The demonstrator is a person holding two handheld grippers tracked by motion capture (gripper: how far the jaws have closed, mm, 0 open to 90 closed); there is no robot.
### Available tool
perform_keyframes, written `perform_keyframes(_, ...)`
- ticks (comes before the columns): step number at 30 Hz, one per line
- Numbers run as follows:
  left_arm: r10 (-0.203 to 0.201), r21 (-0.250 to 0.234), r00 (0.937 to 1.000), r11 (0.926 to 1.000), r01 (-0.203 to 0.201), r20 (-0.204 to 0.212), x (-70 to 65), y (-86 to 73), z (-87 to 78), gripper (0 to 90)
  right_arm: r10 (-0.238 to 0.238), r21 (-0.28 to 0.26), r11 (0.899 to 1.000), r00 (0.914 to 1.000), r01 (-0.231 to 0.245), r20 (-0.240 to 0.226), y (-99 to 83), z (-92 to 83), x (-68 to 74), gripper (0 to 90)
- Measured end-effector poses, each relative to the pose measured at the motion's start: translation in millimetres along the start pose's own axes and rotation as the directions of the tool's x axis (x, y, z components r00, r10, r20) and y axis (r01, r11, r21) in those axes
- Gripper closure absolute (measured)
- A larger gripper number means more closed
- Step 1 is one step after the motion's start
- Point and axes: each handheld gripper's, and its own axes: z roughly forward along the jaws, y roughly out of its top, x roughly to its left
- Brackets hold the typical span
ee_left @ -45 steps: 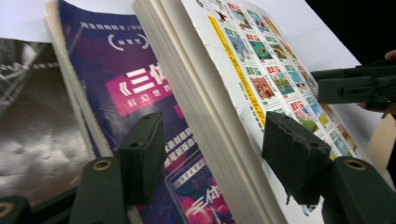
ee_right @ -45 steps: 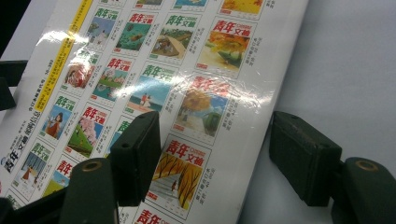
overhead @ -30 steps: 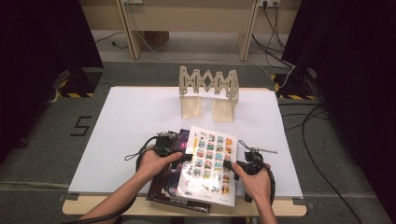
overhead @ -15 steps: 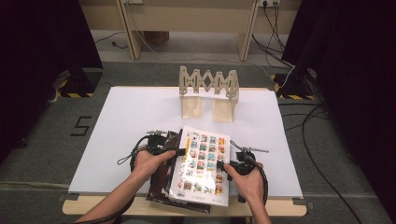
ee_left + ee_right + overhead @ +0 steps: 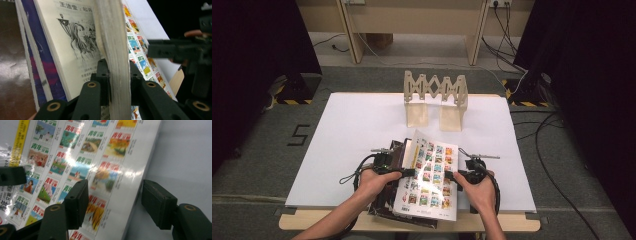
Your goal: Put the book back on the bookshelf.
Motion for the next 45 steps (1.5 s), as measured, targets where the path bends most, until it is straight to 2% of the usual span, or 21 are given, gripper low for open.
perform_keyframes(4,-0.012,-0.001,0.9999,0.9999,0.012,0.006,2.7,-0.9,1.0,77.1,0.006,0.007,1.0,0.9999,-0.006,-0.014,15.8,6.2,-9.0,41.9)
perform_keyframes(5,-0.003,-0.002,1.0,1.0,0.003,0.004,3.0,-1.0,1.2,77.2,0.008,0.017,1.0,0.9996,-0.008,-0.028,26.0,13.5,-13.9,38.0)
perform_keyframes(13,-0.001,0.012,1.0,0.9999,0.001,0.003,5.7,2.3,1.2,77.2,0.041,0.043,0.998,0.9966,-0.038,-0.071,50.4,30.8,-27.6,32.1)
perform_keyframes(14,-0.002,0.017,1.0,0.9999,0.002,0.004,6.3,3.3,1.2,77.2,0.048,0.046,0.998,0.995,-0.044,-0.088,52.0,33.0,-29.1,31.7)
perform_keyframes(16,-0.01,0.032,0.9999,0.9994,0.009,0.007,7.9,5.4,1.5,76.8,0.096,0.071,0.994,0.9836,-0.086,-0.153,57.3,41.3,-35.8,31.5)
perform_keyframes(18,-0.005,0.038,1.0,0.9993,0.005,0.004,8.0,6.3,1.7,76.2,0.098,0.08,0.993,0.9832,-0.086,-0.154,59.1,41.5,-35.7,31.7)
perform_keyframes(19,-0.006,0.048,1.0,0.9988,0.005,0.003,8.6,7.8,1.7,76.1,0.063,0.071,0.996,0.9889,-0.054,-0.135,60.2,41.2,-32.6,33.0)
perform_keyframes(20,-0.005,0.056,1.0,0.9984,0.005,0.002,9.1,8.9,1.9,76.1,0.063,0.071,0.996,0.9889,-0.054,-0.135,60.2,41.2,-32.6,33.0)
perform_keyframes(21,-0.002,0.077,1.0,0.997,0.002,0.0,10.2,11.8,2.2,75.7,0.059,0.066,0.996,0.9918,-0.052,-0.113,61.7,38.6,-30.0,38.9)
perform_keyframes(22,-0.002,0.077,1.0,0.997,0.002,0.0,10.2,11.8,2.2,75.7,0.059,0.066,0.996,0.9918,-0.052,-0.113,61.7,38.6,-30.0,38.9)
perform_keyframes(24,0.0,0.1,1.0,0.995,0.0,0.004,12.7,14.4,1.9,75.5,0.012,0.046,0.999,0.9961,-0.008,-0.088,65.2,31.8,-24.5,45.4)
perform_keyframes(25,0.0,0.1,1.0,0.995,0.0,0.004,12.7,14.4,1.9,75.5,0.012,0.046,0.999,0.9961,-0.008,-0.088,65.2,31.8,-24.5,45.4)
perform_keyframes(26,-0.005,0.111,1.0,0.9938,0.004,0.004,14.8,15.3,1.5,75.2,-0.007,0.031,0.999,0.9966,0.01,-0.082,66.1,27.5,-21.7,50.6)
perform_keyframes(28,-0.006,0.117,1.0,0.9931,0.005,0.005,16.2,15.6,1.2,74.7,-0.016,0.02,1.0,0.9964,0.018,-0.083,67.1,24.8,-20.3,52.7)
perform_keyframes(30,-0.01,0.129,0.9999,0.9916,0.009,0.009,18.9,16.5,0.5,74.5,-0.048,0.003,0.999,0.9955,0.049,-0.081,71.1,18.3,-12.8,57.0)
perform_keyframes(33,0.0,0.133,1.0,0.9911,-0.001,0.008,19.6,17.1,-0.1,74.6,-0.054,0.007,0.999,0.9948,0.054,-0.086,74.2,16.9,-10.5,58.1)
perform_keyframes(34,0.001,0.134,1.0,0.9909,-0.002,0.007,20.4,17.3,-0.5,74.6,-0.04,0.014,0.999,0.9942,0.041,-0.1,76.7,19.8,-11.2,58.1)
perform_keyframes(40,0.006,0.127,1.0,0.9918,-0.006,0.0,23.2,17.5,-2.6,74.0,-0.035,0.025,0.999,0.9942,0.037,-0.102,79.2,30.7,-14.4,55.9)
perform_keyframes(45,0.011,0.131,0.9999,0.9913,-0.01,0.0,24.0,18.5,-2.7,73.8,0.006,0.05,0.999,0.9916,0.0,-0.129,82.8,40.5,-18.6,54.5)
